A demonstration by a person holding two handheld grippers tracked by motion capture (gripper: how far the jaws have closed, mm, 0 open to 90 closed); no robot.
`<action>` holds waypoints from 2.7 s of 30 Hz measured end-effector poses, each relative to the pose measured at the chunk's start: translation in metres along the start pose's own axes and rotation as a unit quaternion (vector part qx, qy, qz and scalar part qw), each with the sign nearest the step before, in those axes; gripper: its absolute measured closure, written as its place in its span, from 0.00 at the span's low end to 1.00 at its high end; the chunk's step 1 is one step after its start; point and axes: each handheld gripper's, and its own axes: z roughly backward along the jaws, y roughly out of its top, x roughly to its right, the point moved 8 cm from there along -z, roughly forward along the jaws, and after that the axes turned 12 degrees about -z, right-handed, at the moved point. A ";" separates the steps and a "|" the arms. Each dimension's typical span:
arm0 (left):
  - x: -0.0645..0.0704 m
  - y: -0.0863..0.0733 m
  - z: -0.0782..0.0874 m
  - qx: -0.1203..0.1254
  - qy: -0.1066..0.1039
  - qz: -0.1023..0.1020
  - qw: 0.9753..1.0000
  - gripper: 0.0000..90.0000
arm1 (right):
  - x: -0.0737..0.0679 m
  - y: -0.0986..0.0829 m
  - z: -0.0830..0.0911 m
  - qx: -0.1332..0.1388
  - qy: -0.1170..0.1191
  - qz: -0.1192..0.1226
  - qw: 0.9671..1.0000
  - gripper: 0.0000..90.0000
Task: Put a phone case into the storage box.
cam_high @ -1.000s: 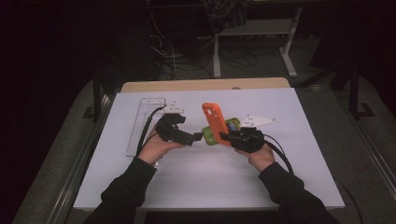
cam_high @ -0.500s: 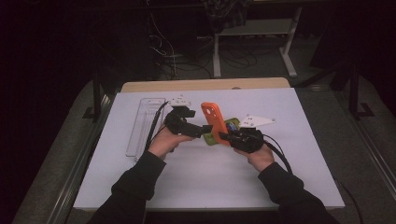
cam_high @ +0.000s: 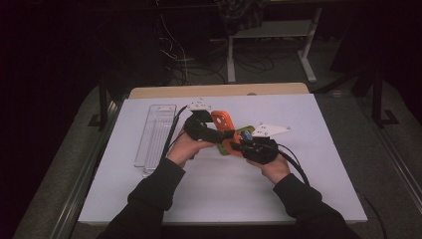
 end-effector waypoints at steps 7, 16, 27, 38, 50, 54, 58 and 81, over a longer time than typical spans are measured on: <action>-0.001 -0.002 -0.005 -0.002 -0.003 0.004 1.000 0.00 | 0.000 -0.001 -0.001 -0.002 0.000 0.002 1.000 0.87; -0.001 -0.001 -0.003 0.004 -0.003 0.003 1.000 0.06 | 0.000 -0.003 -0.004 -0.009 -0.003 0.006 1.000 0.87; 0.000 -0.002 -0.003 -0.001 0.000 -0.013 1.000 0.08 | 0.000 -0.006 -0.005 -0.019 -0.010 0.012 1.000 0.87; 0.004 -0.002 0.003 -0.003 -0.007 -0.015 1.000 0.15 | -0.003 -0.008 -0.007 -0.027 -0.006 0.022 0.999 0.85; 0.003 -0.003 0.004 -0.009 -0.007 -0.023 1.000 0.16 | -0.004 -0.008 -0.005 -0.034 -0.001 0.024 0.999 0.69; 0.001 -0.004 0.006 -0.015 -0.009 -0.022 1.000 0.16 | 0.001 -0.010 0.000 -0.041 -0.010 0.018 0.999 0.58; -0.001 -0.003 0.009 -0.015 -0.009 -0.023 1.000 0.16 | 0.007 -0.012 0.007 -0.054 -0.021 0.017 0.998 0.47; -0.017 0.014 0.041 -0.024 0.018 -0.037 0.999 0.16 | 0.032 -0.050 0.045 -0.097 -0.085 0.016 0.991 0.00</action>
